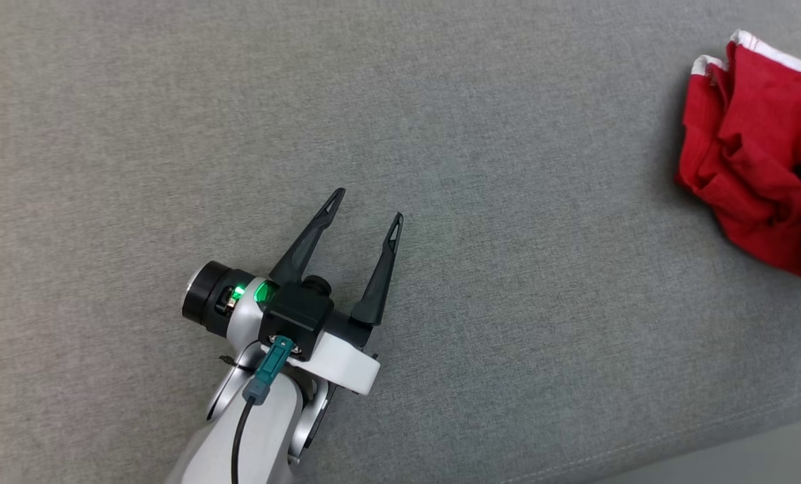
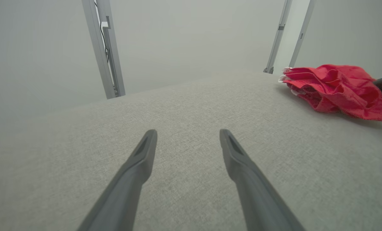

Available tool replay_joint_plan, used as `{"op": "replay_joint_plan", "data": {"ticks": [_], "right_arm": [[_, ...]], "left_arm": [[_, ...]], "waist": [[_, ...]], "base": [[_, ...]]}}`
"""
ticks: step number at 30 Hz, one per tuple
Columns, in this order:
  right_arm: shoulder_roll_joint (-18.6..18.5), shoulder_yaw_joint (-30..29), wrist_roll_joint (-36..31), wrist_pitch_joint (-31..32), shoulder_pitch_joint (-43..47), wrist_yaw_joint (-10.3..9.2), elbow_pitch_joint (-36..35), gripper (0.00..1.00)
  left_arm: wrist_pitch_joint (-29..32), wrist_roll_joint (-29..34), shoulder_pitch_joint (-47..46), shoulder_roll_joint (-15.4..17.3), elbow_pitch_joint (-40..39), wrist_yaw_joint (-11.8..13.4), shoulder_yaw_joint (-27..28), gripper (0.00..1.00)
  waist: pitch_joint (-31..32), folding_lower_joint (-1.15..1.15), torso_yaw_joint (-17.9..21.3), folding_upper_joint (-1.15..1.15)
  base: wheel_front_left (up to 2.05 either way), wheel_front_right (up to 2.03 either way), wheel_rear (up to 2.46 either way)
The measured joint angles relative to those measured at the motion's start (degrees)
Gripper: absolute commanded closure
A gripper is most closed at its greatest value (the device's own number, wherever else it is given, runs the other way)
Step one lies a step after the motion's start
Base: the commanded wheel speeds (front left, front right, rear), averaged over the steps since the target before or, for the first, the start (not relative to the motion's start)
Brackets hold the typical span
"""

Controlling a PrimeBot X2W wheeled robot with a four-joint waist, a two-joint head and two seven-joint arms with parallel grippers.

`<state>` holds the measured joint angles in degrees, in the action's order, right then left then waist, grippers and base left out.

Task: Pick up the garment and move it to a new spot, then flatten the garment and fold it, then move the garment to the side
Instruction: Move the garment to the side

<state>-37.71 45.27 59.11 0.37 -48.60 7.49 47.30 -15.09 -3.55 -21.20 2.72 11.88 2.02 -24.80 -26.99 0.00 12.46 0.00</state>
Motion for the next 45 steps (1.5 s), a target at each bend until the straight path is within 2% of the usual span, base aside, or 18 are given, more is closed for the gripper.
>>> {"op": "replay_joint_plan", "data": {"ticks": [7, 18, 19, 20, 21, 27, 36, 45], "right_arm": [[-0.87, 3.53, -3.39, -2.15, -4.03, 0.00, 4.44, 1.00], [-0.31, 5.31, -3.30, -5.25, -7.74, 0.01, 13.14, 1.00], [-0.08, 5.49, -3.70, -5.66, -8.10, 0.01, 14.24, 0.87], [0.13, 5.58, -4.12, -6.28, -8.50, 0.01, 15.36, 0.15], [0.38, 5.58, -4.26, -6.90, -8.91, 0.01, 16.45, 0.00], [1.66, 7.15, -5.76, -8.13, -10.39, 0.01, 19.47, 0.00], [0.18, 8.93, -7.93, -8.66, -13.16, 0.01, 23.60, 0.00], [0.18, 9.10, -8.57, -12.58, -16.11, 0.01, 21.43, 0.00]], "left_arm": [[0.00, 0.64, -1.14, 0.02, 0.23, -0.45, -0.32, 0.00], [-0.08, 0.65, -1.59, -0.13, 0.29, -0.44, -0.24, 0.00], [-0.08, 0.60, -1.57, -0.13, 0.29, -0.44, -0.19, 0.00], [-0.08, 0.60, -1.55, -0.13, 0.29, -0.44, -0.19, 0.00], [-0.08, 0.59, -1.54, -0.13, 0.31, -0.45, -0.19, 0.00], [-0.07, -0.03, -1.24, -0.01, 1.01, -0.35, -0.24, 0.00], [-0.05, -2.61, -0.31, 0.03, 1.19, 0.59, -1.34, 0.00], [-0.05, -4.80, 0.88, 0.02, 0.42, 1.64, -1.81, 0.00]], "waist": [[-2.20, 0.00, 1.04, 0.00], [-3.51, 0.00, -0.89, 0.00], [-3.50, 0.00, -1.00, 0.00], [-3.48, 0.00, -1.13, 0.00], [-3.44, 0.00, -1.28, 0.00], [-2.14, 0.00, -1.86, 0.00], [1.63, 0.00, -2.57, 0.00], [5.65, 0.00, -3.70, 0.00]], "base": [[0.00, 0.00, 0.00], [0.00, 0.00, 0.00], [0.00, 0.00, 0.00], [0.00, 0.00, 0.00], [0.00, 0.00, 0.00], [0.00, 0.00, 0.00], [0.00, 0.00, 0.00], [0.00, 0.00, 0.00]]}}
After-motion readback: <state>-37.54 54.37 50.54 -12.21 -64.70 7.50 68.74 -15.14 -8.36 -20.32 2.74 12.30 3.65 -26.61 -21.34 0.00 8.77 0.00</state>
